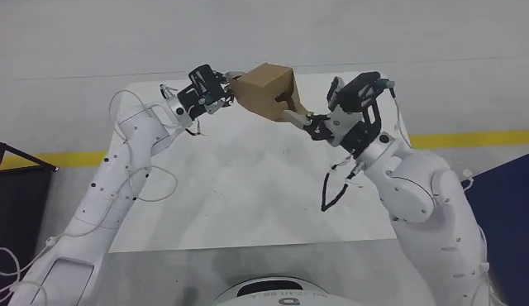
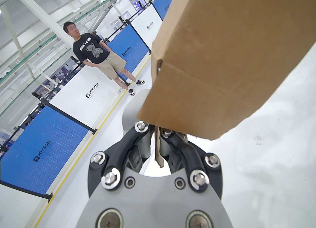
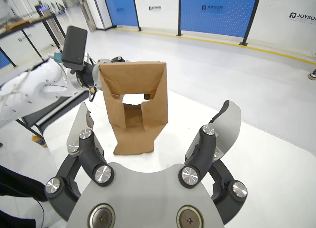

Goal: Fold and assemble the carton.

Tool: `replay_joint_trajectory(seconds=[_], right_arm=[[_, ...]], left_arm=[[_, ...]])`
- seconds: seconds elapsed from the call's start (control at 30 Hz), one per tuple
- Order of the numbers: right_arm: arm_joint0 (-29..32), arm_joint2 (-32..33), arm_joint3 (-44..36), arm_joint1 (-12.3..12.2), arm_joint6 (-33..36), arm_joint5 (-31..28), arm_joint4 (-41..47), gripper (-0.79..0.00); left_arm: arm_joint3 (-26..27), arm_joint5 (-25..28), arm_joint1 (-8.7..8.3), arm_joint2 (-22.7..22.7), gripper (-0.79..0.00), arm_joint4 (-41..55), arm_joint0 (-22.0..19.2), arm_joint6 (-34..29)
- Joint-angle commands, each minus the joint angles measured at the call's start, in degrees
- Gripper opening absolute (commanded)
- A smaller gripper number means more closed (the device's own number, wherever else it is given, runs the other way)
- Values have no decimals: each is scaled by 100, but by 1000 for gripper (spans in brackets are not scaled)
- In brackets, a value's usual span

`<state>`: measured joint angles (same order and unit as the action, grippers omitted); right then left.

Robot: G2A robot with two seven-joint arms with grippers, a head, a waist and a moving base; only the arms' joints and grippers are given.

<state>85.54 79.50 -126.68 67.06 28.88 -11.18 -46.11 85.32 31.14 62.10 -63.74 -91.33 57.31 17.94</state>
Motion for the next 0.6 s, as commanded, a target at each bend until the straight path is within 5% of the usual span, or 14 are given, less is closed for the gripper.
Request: replay_joint_trajectory(seconds=[0.0, 0.2, 0.57], right_arm=[[348, 345, 175, -27, -327, -411, 369, 0], [1041, 707, 573, -71, -637, -1021, 744, -12], [420, 426, 759, -55, -852, -1137, 754, -37]], left_arm=[[-19, 1, 1, -39, -785, 71, -1, -32], [-19, 39, 17, -50, -785, 203, -6, -92], [-8, 265, 76, 174, -785, 262, -80, -229]])
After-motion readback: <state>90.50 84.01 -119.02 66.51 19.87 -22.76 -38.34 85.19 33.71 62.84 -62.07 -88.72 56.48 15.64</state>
